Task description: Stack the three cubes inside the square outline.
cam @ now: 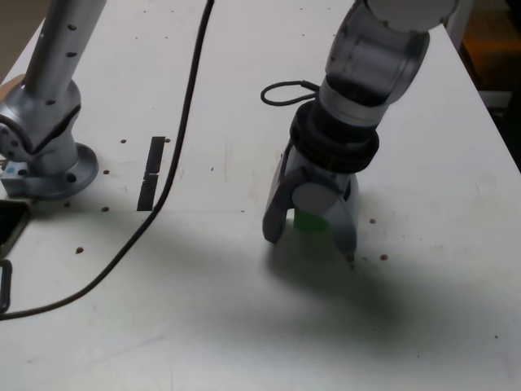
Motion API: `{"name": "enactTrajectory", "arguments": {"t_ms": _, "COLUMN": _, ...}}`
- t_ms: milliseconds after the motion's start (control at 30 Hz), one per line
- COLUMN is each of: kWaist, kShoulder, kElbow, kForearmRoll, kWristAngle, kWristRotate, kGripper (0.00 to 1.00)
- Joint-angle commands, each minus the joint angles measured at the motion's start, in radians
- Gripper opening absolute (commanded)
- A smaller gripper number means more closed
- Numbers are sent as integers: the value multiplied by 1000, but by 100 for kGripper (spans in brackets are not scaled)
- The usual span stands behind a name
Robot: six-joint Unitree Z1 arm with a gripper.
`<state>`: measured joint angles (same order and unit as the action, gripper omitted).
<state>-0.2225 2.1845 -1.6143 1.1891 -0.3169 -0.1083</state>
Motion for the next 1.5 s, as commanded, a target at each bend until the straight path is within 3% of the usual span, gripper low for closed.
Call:
{"name": "enactTrajectory", "arguments": {"t_ms": 0, "kWaist": 5, "kShoulder": 6, "kElbow": 5, "kForearmRoll": -7, "kWristAngle": -1, "kWristRotate": 3, "kGripper": 76}}
{"name": "enactTrajectory", "arguments": {"t_ms": 167, "kWaist": 15, "kShoulder": 11, "kElbow": 24, "kForearmRoll": -29, "kWristAngle": -7, "kWristRotate": 10, "kGripper": 70}}
{"name": "enactTrajectory", "arguments": {"t_ms": 533, "kWaist": 32, "kShoulder": 3, "kElbow": 60, "kForearmRoll": -107, "kWristAngle": 15, "kWristRotate": 13, "kGripper": 32}}
{"name": "enactTrajectory", "arguments": {"t_ms": 667, "kWaist": 33, "kShoulder": 0, "kElbow": 61, "kForearmRoll": -114, "kWristAngle": 14, "kWristRotate": 13, "kGripper": 24}}
{"name": "enactTrajectory", "arguments": {"t_ms": 1067, "kWaist": -7, "kShoulder": -77, "kElbow": 68, "kForearmRoll": -80, "kWristAngle": -7, "kWristRotate": -28, "kGripper": 22}}
{"name": "enactTrajectory", "arguments": {"t_ms": 1467, "kWaist": -124, "kShoulder": -194, "kElbow": 55, "kForearmRoll": -9, "kWristAngle": -81, "kWristRotate": -137, "kGripper": 22}}
